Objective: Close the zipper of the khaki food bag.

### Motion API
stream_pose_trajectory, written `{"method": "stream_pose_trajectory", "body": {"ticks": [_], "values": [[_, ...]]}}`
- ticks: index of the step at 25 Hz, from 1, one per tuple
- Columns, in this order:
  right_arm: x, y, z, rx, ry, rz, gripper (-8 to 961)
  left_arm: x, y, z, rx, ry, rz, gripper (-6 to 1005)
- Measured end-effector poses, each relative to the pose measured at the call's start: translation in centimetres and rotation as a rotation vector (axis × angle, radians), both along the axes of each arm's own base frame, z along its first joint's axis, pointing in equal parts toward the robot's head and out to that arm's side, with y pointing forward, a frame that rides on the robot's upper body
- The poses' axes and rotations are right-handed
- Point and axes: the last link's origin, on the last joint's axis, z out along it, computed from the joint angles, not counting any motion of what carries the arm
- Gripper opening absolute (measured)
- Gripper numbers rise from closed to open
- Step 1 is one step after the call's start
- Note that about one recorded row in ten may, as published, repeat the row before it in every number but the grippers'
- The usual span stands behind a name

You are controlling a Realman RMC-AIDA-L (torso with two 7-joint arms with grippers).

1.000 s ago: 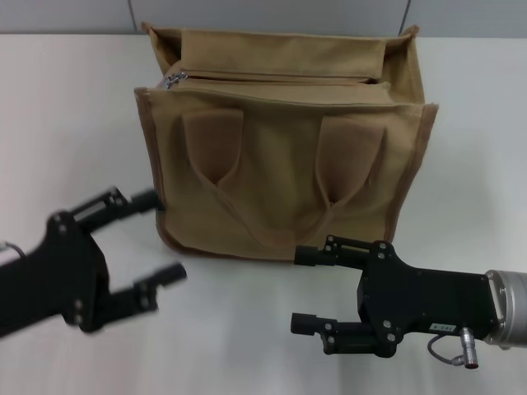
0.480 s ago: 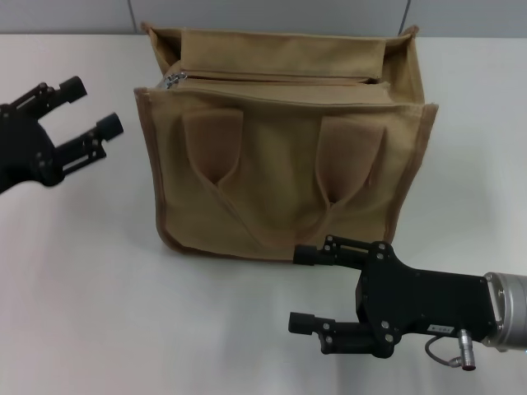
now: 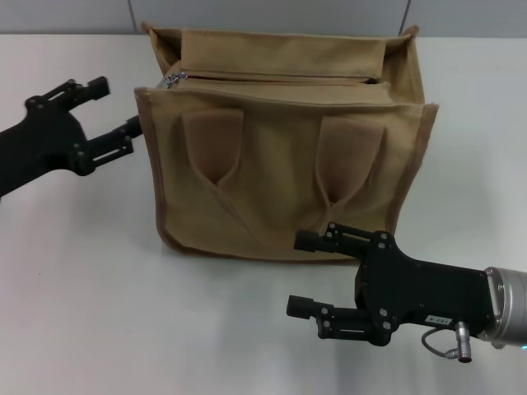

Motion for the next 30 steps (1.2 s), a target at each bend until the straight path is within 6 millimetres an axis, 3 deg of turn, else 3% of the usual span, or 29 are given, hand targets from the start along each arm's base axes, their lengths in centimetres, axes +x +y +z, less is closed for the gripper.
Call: {"method": "stream_pose_trajectory", "body": {"ticks": [6,15,24,30], "values": [[-0.1,0.1,0.0,0.004,0.007,-0.007,761,1.2,0.8,-0.4,0.008,-0.038,-0.024,773],[-0.2,0.2,-0.1,0.009,0.012,-0.017,761,1.1,1.7,0.0,0.075,-0.111,0.028,772],[-0.4,0.7,-0.3,0.017,0.005,-0.028,761,0.9,0.9,-1.2,0.041,-0.073,-0.001,770],[-0.3,0.9,-0.3,0.028,0.008,-0.041,761,0.8,-0.5,0.1,0.015,-0.017,-0.049,769]]}}
